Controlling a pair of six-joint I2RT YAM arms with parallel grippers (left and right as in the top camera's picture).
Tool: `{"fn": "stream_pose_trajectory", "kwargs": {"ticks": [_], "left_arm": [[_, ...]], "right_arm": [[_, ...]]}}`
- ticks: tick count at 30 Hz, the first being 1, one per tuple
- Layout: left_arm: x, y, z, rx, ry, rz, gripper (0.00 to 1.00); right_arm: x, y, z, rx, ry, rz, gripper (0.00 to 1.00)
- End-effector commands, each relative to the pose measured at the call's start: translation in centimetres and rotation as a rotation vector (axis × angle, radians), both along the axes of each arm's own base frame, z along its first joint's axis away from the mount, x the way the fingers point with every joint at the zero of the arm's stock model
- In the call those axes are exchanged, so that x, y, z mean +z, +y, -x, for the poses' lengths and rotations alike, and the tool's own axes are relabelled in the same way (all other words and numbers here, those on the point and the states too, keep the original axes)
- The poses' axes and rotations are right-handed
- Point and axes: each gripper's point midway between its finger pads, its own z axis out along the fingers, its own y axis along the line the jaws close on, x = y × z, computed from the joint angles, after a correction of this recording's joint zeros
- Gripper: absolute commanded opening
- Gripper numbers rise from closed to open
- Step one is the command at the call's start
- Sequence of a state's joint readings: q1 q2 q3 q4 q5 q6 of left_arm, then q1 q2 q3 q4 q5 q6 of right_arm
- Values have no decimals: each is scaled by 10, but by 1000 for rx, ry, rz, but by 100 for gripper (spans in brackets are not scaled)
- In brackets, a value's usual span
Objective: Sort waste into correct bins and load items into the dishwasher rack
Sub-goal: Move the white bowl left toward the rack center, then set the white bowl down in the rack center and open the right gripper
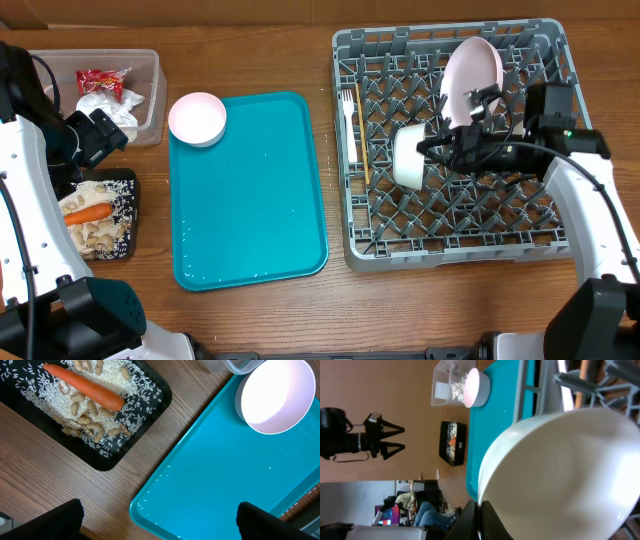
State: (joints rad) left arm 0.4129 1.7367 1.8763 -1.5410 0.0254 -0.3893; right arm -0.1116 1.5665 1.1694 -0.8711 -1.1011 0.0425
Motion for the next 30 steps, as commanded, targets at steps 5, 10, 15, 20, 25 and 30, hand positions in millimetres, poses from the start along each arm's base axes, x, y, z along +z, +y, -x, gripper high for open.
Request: {"fn": "stream_pose_trajectory", "kwargs": {"ticks": [5,10,15,20,25,30], "left_arm": [[4,2,1,-6,-9,-13,100],[4,2,0,-9,-10,-14,100],[4,2,0,-9,-10,-14,100],[4,2,0,-9,-11,-14,100],[3,1,-1,-11,-11,-14,100],[3,1,-1,-11,-11,-14,100]], "right_arm": [[-14,-11,-1,-47,24,-34,4],[-15,-36,-6,-120,39,-37,4],[-17,-53,-8,-173,54,-32,4],[-29,-59,-6,-200,96,33,4],[-49,-77,-3,-264,175,194,5],[-45,-107,-2,-345,251,407,5]]}}
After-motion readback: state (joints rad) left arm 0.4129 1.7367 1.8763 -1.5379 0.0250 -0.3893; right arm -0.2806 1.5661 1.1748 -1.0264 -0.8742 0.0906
